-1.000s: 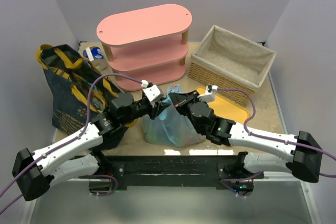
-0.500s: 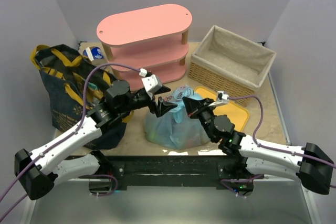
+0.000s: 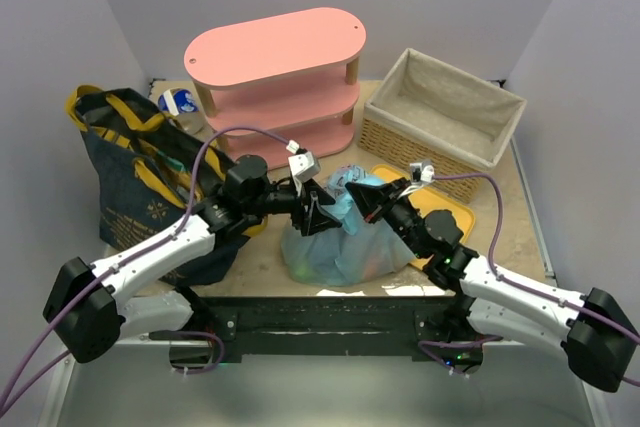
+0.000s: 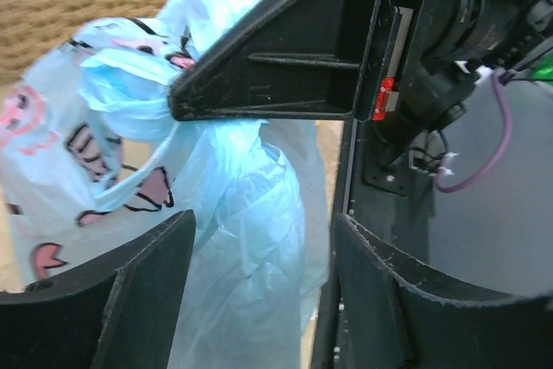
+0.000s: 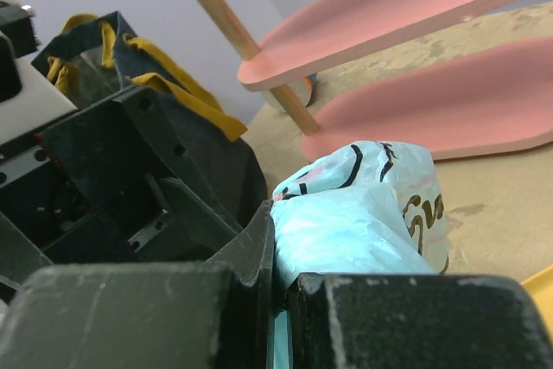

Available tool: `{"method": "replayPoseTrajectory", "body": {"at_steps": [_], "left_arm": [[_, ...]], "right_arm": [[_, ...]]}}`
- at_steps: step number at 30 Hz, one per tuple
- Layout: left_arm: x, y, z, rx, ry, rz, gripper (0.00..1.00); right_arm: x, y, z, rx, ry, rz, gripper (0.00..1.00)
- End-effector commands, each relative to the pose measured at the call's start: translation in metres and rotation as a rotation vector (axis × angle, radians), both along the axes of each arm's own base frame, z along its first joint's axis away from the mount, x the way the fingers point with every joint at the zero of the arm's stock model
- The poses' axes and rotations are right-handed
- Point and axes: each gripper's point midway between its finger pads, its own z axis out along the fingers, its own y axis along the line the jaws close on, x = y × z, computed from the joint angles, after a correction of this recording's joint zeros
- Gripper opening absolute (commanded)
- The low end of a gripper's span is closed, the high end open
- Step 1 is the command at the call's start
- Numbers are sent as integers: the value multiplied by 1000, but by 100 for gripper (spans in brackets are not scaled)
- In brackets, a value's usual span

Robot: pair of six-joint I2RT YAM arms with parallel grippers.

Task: Place the mixed food into the grocery bags and tie them

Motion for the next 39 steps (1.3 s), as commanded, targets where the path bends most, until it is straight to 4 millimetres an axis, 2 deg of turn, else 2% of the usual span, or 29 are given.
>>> {"method": "replayPoseTrajectory", "body": {"at_steps": [1, 2, 4, 5, 7, 9, 10, 11, 13, 14, 16, 17, 22, 27, 39], "left_arm": [[-17, -11, 2, -93, 61, -53, 65], [-27, -14, -8, -88, 100, -66, 60], [-33, -19, -11, -115, 107, -77, 55], [-42, -19, -20, -118, 155, -86, 53], [-48, -20, -16, -161, 153, -104, 53], [-49, -18, -21, -155, 163, -93, 53], [-47, -15, -23, -135, 162, -72, 54], [-42, -14, -18, -129, 118, -55, 57], [-32, -8, -15, -98, 81, 4, 59], [-23, -6, -4, -110, 61, 26, 62], [-15, 0, 3, -110, 57, 47, 64], [-3, 5, 14, -125, 41, 77, 64], [35, 25, 34, -164, 73, 202, 63], [44, 16, 41, -220, 123, 205, 60], [44, 1, 33, -237, 177, 125, 59]], "right_arm": [[-6, 7, 30, 40, -125, 57, 0], [-6, 7, 31, 45, -130, 59, 0], [-7, 10, 26, 47, -128, 75, 0], [-7, 9, 26, 58, -137, 75, 0], [-9, 14, 22, 60, -142, 115, 0], [-9, 15, 25, 80, -159, 143, 0], [-12, 20, 21, 76, -158, 184, 0], [-10, 17, 25, 90, -174, 191, 0], [-9, 17, 19, 98, -158, 223, 0], [-11, 16, 17, 89, -164, 252, 0], [-13, 18, 12, 77, -155, 287, 0], [-14, 17, 9, 71, -156, 304, 0], [-21, 12, 4, 63, -144, 334, 0], [-28, 11, -2, 51, -132, 362, 0], [-30, 9, -3, 58, -125, 371, 0]]}}
